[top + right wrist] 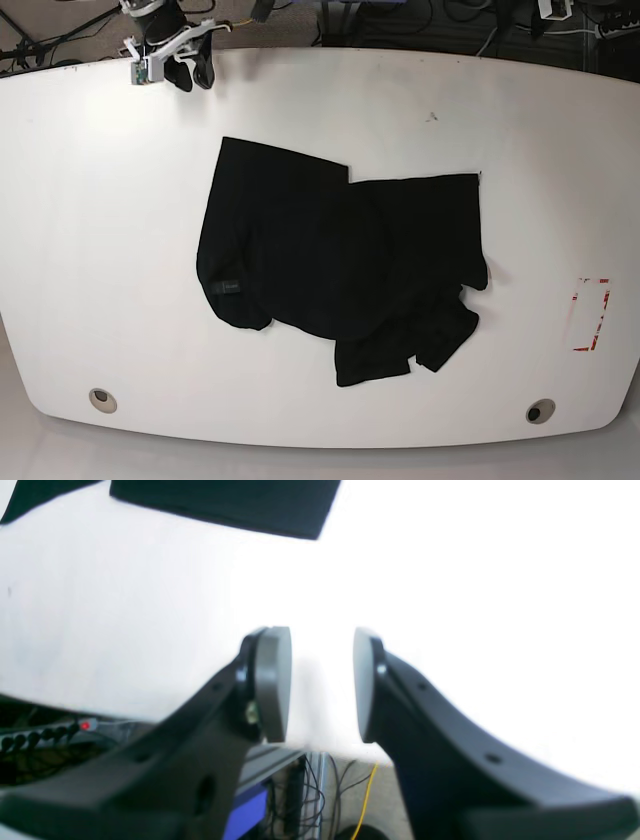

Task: Fold the T-shirt properly
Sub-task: 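Move the right gripper down and grasp the black T-shirt's edge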

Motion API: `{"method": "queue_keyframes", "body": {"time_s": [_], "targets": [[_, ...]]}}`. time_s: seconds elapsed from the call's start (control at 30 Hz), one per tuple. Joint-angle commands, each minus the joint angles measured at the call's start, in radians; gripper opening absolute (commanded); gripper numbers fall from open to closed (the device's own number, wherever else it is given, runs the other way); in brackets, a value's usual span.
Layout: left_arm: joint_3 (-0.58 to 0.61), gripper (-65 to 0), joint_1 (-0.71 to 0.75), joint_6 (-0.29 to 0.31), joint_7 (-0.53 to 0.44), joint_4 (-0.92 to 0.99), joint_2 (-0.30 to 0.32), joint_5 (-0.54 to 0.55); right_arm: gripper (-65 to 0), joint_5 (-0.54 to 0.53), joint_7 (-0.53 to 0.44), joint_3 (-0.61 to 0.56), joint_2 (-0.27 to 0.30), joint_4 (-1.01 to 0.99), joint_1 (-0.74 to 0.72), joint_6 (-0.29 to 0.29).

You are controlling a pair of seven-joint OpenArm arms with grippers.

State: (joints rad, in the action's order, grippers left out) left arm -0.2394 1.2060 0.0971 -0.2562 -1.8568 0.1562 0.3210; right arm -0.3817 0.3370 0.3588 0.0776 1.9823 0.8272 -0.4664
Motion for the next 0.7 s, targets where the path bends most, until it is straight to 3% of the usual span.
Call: {"method": "queue_keyframes", "body": {"time_s": [0.0, 0.13, 0.27, 0.4, 0.67], "targets": [[-0.004, -36.3, 0.024, -0.003, -0.022, -0.013, 0.001, 0.008, -44.9, -0.015, 0.047, 0.006, 0.008, 0.016, -0.052, -0.005], [-0.004, -34.6, 0.022, -0.003, -0.022, -0.014, 0.001, 0.008, -43.4, -0.015, 0.175, 0.006, 0.001, 0.015, -0.164, -0.065], [-0.004, -26.5, 0.021, -0.003, -0.022, -0.014, 0.001, 0.008, -31.7, -0.016, 0.330, 0.007, -0.022, 0.015, -0.279, -0.101], [-0.004, -24.4, 0.019, -0.003, -0.022, -0.014, 0.001, 0.007, -23.1, -0.016, 0.429, 0.007, -0.057, 0.015, -0.381, -0.133], [-0.008, -24.6, -0.047, -0.003, 0.001, -0.014, 0.004, 0.004, -21.9, -0.066, 0.557, 0.012, -0.092, -0.068, -0.595, -0.142]]}}
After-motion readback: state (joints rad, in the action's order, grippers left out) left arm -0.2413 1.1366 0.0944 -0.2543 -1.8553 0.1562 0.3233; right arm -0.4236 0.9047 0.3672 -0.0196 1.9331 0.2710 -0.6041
